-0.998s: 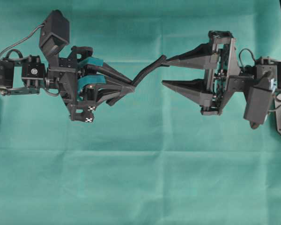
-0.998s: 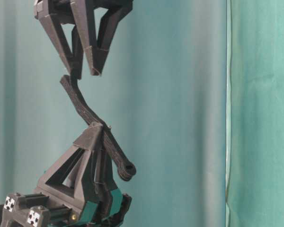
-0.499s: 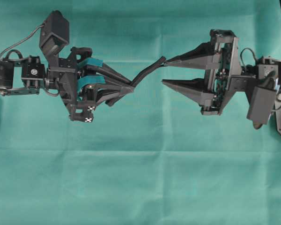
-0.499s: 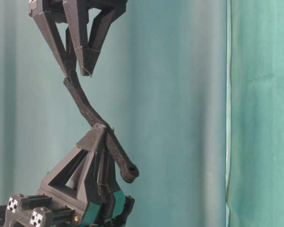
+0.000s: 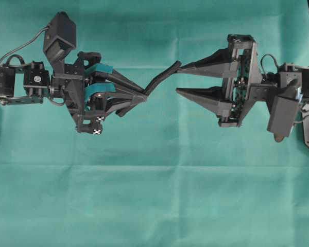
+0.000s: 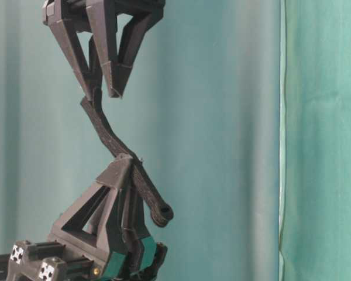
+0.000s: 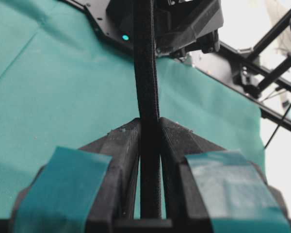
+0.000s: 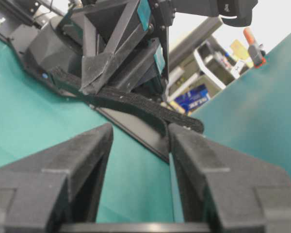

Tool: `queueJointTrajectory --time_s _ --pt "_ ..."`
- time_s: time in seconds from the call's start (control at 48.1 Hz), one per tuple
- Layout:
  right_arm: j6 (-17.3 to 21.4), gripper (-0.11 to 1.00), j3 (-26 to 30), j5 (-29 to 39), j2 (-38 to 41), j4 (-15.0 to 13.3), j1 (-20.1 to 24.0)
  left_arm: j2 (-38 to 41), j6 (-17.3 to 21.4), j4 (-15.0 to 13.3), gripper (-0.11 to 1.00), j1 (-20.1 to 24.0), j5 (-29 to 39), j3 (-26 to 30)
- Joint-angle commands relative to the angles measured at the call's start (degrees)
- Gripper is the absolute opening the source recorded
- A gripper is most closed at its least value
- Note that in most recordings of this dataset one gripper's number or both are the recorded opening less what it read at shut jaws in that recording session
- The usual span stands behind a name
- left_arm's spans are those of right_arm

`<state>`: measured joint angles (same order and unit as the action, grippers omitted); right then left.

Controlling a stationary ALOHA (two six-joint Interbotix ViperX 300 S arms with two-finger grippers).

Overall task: Peel off the Velcro with your right arm.
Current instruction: 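Move the open right gripper toward the strap's raised free end, then close the right gripper on the top Velcro layer at the free end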

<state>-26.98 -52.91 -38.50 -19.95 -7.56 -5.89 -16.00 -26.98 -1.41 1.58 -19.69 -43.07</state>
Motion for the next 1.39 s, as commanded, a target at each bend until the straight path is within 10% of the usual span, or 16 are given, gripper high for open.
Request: queueJointTrajectory --time_s 0.0,0.27,1.372 --pt "0.09 0.07 0.88 -1.76 -0.35 0.00 -0.18 -1.14 0.00 -0.09 0.10 0.09 -0.53 0.53" --pt "0.00 -0.09 0.53 -2.64 -0.26 0.09 -1.05 -1.14 0.09 -0.09 0.10 0.00 -0.53 0.53" --pt "0.26 -0.09 1.14 -2.72 3.16 0.00 1.05 -1.14 0.09 -0.09 0.10 -0.09 -1.85 0.35"
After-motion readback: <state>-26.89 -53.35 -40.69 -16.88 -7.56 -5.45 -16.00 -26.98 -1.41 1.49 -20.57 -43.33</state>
